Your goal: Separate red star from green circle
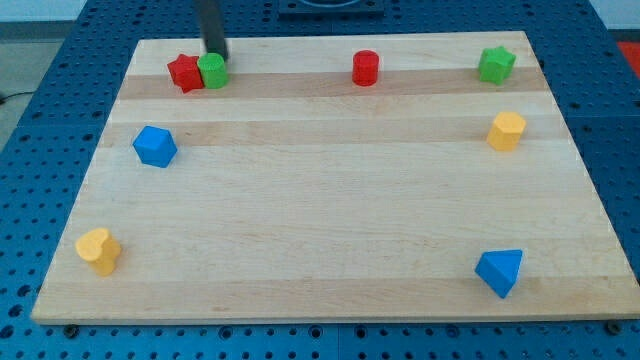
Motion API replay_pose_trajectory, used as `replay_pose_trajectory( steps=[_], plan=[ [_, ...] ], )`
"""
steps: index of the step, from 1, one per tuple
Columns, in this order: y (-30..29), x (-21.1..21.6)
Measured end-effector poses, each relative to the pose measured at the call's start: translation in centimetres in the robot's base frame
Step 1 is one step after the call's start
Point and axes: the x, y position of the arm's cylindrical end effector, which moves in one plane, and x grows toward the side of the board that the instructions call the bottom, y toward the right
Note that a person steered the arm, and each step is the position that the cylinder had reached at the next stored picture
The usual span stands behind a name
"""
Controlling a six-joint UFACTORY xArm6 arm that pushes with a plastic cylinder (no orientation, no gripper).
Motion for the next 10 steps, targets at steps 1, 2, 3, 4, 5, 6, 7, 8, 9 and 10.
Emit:
replay_pose_trajectory(
  steps=[1, 2, 3, 4, 5, 6, 7, 8, 9, 10],
  plan=[
    [-2.1, 0.0],
    [-1.0, 2.5],
    [1.1, 4.8],
    [-0.7, 5.0],
    [-2.6, 4.1],
    [-2.6, 4.7],
    [0.1, 6.9],
    [4.5, 9.0],
    [9.0, 9.2],
    [9.7, 6.7]
  ],
)
